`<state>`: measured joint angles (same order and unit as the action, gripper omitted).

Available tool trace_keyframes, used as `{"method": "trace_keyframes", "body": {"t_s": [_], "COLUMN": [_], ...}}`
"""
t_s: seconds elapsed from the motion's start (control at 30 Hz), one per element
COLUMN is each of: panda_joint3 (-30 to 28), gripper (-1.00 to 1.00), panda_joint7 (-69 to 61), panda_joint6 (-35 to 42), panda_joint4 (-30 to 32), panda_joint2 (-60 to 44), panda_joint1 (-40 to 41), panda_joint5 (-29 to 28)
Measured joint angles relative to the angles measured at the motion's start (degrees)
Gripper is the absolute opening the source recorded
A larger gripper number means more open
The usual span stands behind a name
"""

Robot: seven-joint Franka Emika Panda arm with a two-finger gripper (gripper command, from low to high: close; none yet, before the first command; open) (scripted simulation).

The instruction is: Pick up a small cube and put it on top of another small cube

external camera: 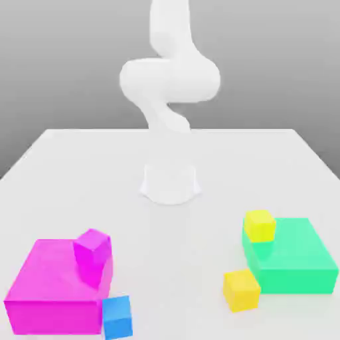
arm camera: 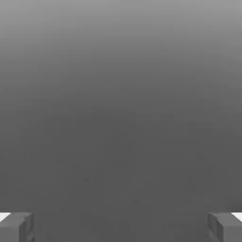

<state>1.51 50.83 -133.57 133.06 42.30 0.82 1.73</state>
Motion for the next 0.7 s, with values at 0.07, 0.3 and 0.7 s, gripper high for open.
{"method": "trace_keyframes", "body": {"t_s": [0.07, 0.3, 0.7], "panda_joint3": [1.4, 6.8, 17.2], "gripper": [0.00, 0.00, 0.00], "panda_joint7": [4.2, 19.3, 48.8], "panda_joint6": [-1.5, -6.4, -15.1], "panda_joint4": [1.1, 4.6, 10.7], "panda_joint2": [-3.0, -12.7, -29.3], "panda_joint1": [0.8, 2.8, 6.2], "panda_joint5": [1.4, 4.8, 5.1]}}
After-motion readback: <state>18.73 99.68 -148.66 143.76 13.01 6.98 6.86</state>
